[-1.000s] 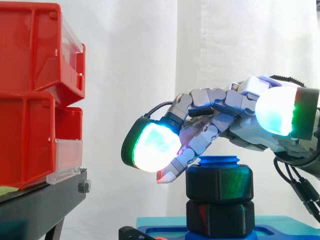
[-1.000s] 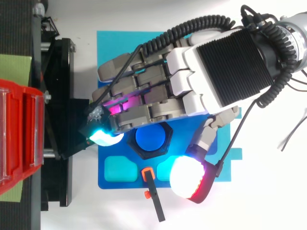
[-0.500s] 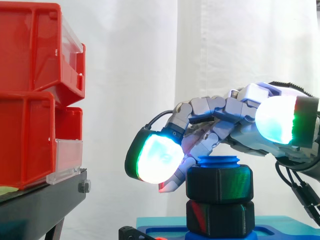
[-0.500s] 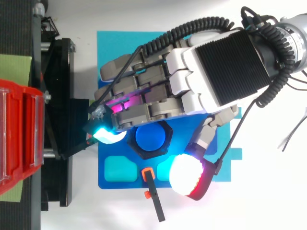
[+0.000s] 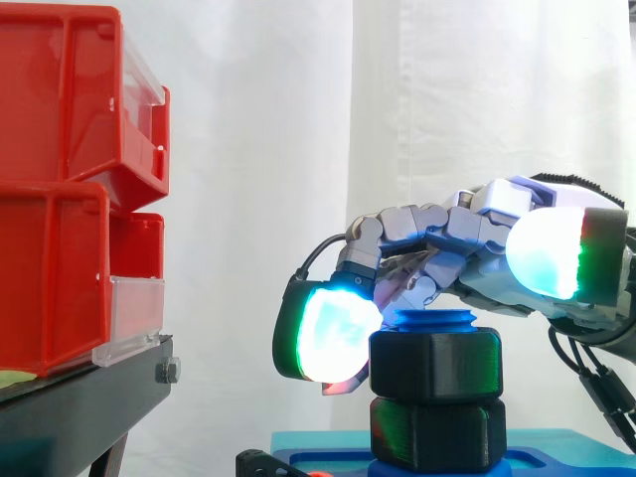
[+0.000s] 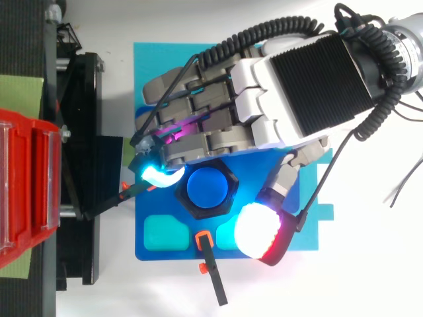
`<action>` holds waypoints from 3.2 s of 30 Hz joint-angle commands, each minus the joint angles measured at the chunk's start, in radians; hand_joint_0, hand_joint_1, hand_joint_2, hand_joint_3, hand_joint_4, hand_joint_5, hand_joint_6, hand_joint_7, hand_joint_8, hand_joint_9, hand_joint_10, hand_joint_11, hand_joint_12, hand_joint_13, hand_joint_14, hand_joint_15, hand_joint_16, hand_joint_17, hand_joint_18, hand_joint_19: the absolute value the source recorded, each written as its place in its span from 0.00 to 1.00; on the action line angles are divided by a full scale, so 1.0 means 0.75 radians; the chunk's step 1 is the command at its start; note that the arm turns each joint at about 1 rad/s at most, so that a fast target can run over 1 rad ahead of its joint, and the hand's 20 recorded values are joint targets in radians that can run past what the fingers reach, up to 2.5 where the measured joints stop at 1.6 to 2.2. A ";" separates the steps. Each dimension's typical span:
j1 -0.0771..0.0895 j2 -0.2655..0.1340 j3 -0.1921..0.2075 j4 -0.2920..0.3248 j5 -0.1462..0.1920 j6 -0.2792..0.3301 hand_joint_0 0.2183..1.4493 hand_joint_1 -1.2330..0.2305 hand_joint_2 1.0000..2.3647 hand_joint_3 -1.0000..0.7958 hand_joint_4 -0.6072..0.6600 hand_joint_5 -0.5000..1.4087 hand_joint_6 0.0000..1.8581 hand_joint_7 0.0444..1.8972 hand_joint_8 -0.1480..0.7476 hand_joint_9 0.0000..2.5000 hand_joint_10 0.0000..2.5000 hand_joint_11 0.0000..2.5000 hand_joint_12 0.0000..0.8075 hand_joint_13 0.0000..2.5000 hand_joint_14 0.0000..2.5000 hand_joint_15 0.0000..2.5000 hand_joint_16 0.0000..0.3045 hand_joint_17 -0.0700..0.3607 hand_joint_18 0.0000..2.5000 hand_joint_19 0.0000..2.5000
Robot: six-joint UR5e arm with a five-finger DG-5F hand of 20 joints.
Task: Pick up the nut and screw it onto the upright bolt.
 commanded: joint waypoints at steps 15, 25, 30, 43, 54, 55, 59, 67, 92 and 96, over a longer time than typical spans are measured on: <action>-0.038 0.000 0.000 -0.006 -0.006 -0.004 0.23 0.75 0.00 0.28 0.64 0.26 0.27 0.77 0.47 0.41 0.00 0.00 0.27 0.33 0.00 0.00 0.10 0.33 0.26 0.09; -0.072 0.000 0.000 0.023 -0.043 -0.002 0.23 0.75 0.00 0.28 0.62 0.27 0.28 0.84 0.48 0.47 0.00 0.02 0.26 0.34 0.00 0.00 0.10 0.33 0.27 0.10; -0.083 0.000 0.000 0.029 -0.053 -0.004 0.23 0.75 0.00 0.28 0.64 0.25 0.27 0.75 0.48 0.46 0.00 0.02 0.26 0.35 0.00 0.01 0.10 0.33 0.28 0.10; -0.099 0.000 0.027 0.115 -0.113 0.006 0.21 0.76 0.00 0.28 0.68 0.22 0.27 0.47 0.46 0.44 0.00 0.00 0.28 0.31 0.00 0.00 0.11 0.34 0.25 0.09; -0.048 0.000 0.027 0.082 -0.090 0.002 0.20 0.76 0.00 0.28 0.65 0.21 0.27 0.40 0.44 0.41 0.00 0.00 0.30 0.29 0.00 0.00 0.12 0.35 0.22 0.08; -0.044 0.000 0.027 0.076 -0.086 0.002 0.20 0.76 0.00 0.28 0.65 0.21 0.27 0.40 0.44 0.41 0.00 0.00 0.30 0.29 0.00 0.00 0.12 0.35 0.22 0.08; -0.023 0.000 0.027 0.039 -0.047 -0.002 0.20 0.76 0.00 0.28 0.65 0.21 0.27 0.40 0.44 0.40 0.00 0.00 0.30 0.29 0.00 0.00 0.12 0.35 0.22 0.08; -0.003 0.000 0.024 0.023 -0.031 -0.002 0.20 0.76 0.00 0.28 0.66 0.21 0.27 0.40 0.44 0.40 0.00 0.00 0.30 0.28 0.00 0.00 0.12 0.35 0.21 0.08; 0.011 -0.002 0.022 -0.004 -0.019 -0.011 0.21 0.75 0.00 0.28 0.68 0.22 0.27 0.45 0.45 0.40 0.00 0.00 0.29 0.30 0.00 0.00 0.12 0.35 0.23 0.08; 0.009 0.000 -0.031 0.017 -0.016 -0.019 0.21 0.75 0.00 0.28 0.68 0.22 0.27 0.46 0.45 0.41 0.00 0.00 0.29 0.30 0.00 0.00 0.11 0.34 0.23 0.08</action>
